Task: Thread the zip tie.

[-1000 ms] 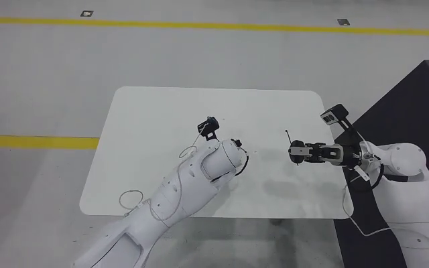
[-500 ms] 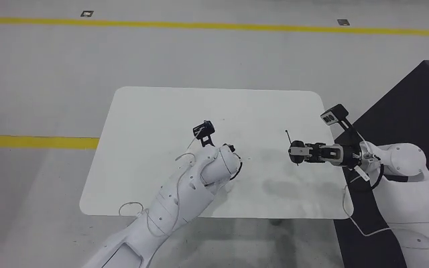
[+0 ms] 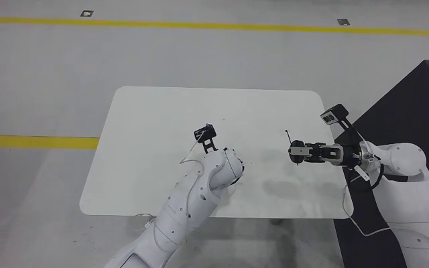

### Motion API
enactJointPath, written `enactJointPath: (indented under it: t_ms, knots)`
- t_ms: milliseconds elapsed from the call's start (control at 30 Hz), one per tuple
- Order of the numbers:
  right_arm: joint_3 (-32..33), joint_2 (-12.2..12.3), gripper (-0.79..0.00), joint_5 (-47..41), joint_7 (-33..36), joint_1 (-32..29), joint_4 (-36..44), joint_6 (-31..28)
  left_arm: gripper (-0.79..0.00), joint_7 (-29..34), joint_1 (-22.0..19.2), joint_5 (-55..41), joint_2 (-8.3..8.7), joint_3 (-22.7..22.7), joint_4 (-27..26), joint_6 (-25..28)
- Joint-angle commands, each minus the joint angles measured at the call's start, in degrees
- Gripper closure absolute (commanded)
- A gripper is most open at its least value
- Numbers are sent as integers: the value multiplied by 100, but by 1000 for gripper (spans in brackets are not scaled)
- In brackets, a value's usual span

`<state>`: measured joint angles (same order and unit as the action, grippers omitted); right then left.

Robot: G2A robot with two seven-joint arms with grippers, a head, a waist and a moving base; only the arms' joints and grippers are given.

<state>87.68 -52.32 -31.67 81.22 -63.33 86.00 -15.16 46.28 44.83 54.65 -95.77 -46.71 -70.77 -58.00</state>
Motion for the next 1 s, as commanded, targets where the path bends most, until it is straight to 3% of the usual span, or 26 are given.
enactJointPath:
  t_ms: [0, 167, 500, 967]
  knots:
    - [0, 0, 0, 0, 0, 0, 0, 0, -385, 1, 16, 94, -97, -15, 17, 0]
    - [0, 0, 0, 0, 0, 0, 0, 0, -385, 0, 88, 421, -282, -134, 7, 0]
    - [0, 0, 0, 0, 0, 0, 0, 0, -351, 0, 30, 742, -577, -490, 571, 0]
    - [0, 0, 0, 0, 0, 0, 0, 0, -320, 0, -234, 961, -874, -759, 1299, 0]
